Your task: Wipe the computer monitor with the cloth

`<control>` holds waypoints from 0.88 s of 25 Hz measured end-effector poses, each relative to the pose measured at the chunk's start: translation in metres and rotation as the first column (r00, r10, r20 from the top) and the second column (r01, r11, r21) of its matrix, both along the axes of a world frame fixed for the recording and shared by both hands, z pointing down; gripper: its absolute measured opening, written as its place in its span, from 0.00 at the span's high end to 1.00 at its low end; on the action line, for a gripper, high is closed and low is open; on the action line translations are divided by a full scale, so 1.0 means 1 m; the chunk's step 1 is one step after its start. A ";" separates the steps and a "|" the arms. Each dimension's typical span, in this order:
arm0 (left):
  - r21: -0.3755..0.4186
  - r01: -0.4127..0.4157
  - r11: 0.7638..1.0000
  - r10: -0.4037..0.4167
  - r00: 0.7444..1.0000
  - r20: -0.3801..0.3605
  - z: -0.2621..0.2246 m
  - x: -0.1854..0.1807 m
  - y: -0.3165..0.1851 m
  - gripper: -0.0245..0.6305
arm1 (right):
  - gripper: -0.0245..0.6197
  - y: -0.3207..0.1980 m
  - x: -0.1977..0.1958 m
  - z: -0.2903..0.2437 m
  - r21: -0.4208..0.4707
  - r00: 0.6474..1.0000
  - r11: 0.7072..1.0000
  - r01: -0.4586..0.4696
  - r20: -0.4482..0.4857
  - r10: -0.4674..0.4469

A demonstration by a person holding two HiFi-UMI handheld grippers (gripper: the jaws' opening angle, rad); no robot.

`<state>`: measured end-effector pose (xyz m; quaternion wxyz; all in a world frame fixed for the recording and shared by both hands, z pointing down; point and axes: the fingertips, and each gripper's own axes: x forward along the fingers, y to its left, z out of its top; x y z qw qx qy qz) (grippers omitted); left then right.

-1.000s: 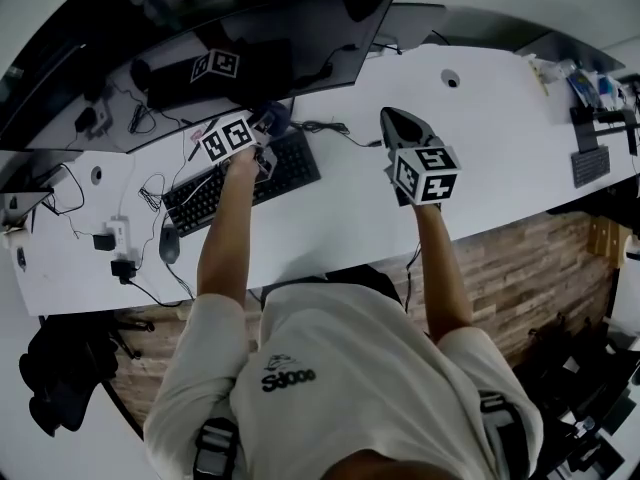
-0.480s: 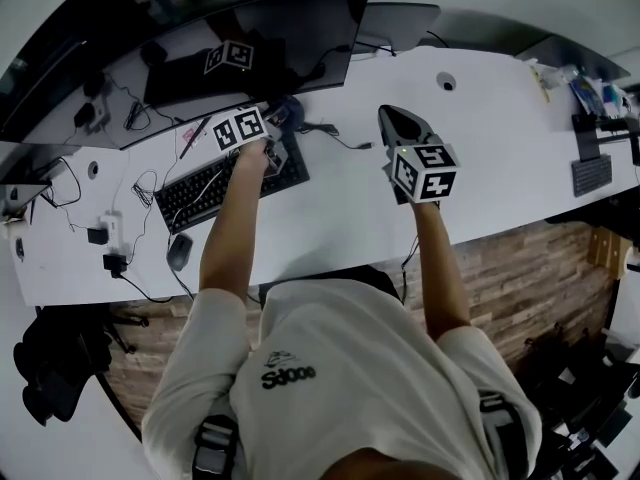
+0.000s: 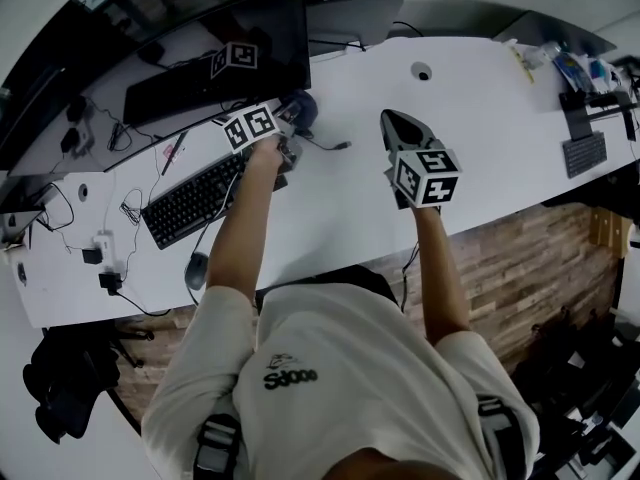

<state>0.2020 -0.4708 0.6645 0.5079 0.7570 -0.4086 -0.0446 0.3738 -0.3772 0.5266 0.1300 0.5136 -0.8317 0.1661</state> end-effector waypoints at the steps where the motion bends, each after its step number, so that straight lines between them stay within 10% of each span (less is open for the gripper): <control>1: 0.001 0.002 1.000 -0.002 1.000 -0.012 0.000 0.006 -0.002 0.76 | 0.95 0.001 0.005 0.001 -0.001 1.000 1.000 -0.006 0.000 0.006; 22: -0.054 0.069 0.996 -0.082 0.955 -0.285 -0.030 0.069 -0.011 0.76 | 0.95 0.013 0.039 -0.005 0.000 0.998 0.998 -0.062 -0.017 0.062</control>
